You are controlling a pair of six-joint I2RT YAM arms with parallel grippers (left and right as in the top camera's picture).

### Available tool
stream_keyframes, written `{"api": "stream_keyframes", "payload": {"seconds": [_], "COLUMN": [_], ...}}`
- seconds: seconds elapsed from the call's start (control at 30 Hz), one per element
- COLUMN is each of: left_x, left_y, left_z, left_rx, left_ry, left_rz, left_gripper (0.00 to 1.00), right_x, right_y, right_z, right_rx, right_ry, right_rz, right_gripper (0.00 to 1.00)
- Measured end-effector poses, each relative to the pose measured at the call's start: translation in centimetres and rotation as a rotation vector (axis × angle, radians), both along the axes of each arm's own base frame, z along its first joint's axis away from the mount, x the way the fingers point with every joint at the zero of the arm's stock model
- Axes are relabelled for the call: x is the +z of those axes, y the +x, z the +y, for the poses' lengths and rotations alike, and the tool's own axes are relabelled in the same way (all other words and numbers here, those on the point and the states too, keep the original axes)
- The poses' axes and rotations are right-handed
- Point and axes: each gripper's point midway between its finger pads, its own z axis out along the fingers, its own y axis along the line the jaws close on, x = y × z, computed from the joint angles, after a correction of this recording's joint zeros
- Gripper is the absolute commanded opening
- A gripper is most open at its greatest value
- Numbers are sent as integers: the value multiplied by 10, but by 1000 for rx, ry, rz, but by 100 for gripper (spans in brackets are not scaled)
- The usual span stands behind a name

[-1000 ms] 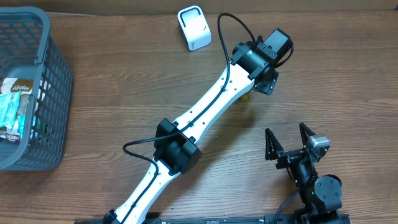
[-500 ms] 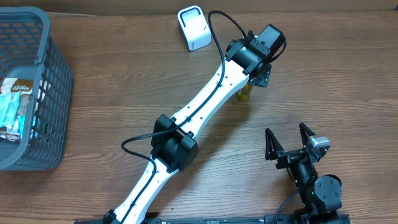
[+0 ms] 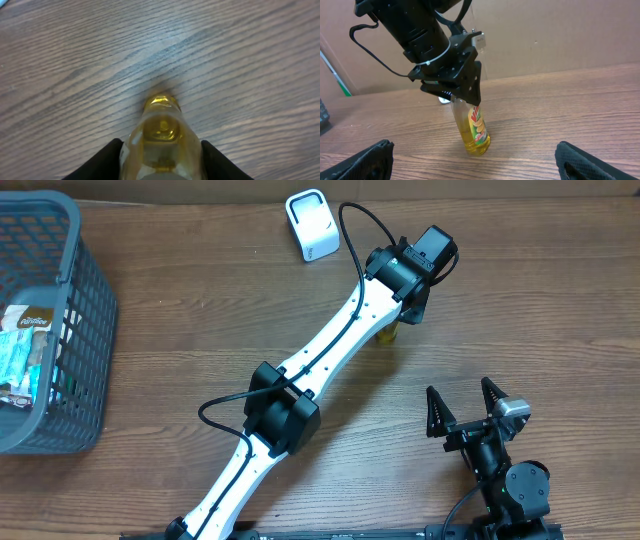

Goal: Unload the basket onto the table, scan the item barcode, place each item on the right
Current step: 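Carry the bottle to the scanner and set it upright beside it, then release the bottle and move the left gripper back to the basket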

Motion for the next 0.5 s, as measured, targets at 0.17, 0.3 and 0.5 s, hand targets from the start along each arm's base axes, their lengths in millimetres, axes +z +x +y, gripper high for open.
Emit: {"api": "stream_keyframes", "payload": {"seconds": [0.17, 0.3, 0.5], "left_x": [-1, 0, 54], "left_y": [-2, -1, 12], "left_z": [2, 2, 9], "left_rx": [-31, -45, -31], "left_ry": [21, 25, -43], "left_rz": [6, 1, -89], "left_gripper": [89, 100, 100], "right_x": [0, 0, 0], "right_y": [0, 0, 0], "right_z": [0, 0, 0], "right_rx": [0, 0, 0], "right_ry": [0, 0, 0], "right_rz": [0, 0, 0], "right_gripper": [100, 100, 100]}}
